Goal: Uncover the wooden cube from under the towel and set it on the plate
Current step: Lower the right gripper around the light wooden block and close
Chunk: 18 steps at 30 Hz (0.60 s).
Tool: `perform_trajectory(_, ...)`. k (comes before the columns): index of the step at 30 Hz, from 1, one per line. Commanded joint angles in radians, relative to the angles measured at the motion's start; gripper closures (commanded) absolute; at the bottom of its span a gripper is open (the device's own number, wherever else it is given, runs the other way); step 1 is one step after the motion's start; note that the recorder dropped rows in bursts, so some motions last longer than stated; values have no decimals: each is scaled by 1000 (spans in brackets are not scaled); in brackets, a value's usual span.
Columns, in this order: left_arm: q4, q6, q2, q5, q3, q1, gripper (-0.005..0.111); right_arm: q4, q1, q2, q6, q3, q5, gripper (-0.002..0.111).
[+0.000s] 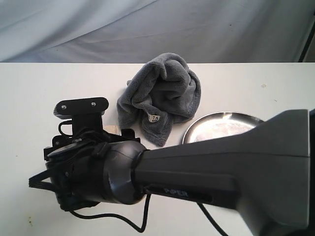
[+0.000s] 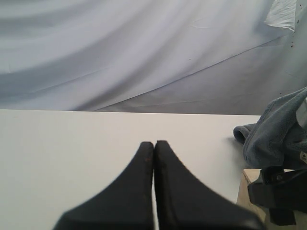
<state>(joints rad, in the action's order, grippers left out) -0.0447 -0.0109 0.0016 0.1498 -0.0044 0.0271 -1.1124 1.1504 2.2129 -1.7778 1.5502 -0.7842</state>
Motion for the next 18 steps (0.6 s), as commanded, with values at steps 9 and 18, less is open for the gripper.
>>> perform_trajectory(9,1,1,-2,-4,4,1,105,30,15,16,2,11,-5,13)
perform_trajectory(18,1,3,-2,-4,4,1,105,47,15,26,42,11,34,21)
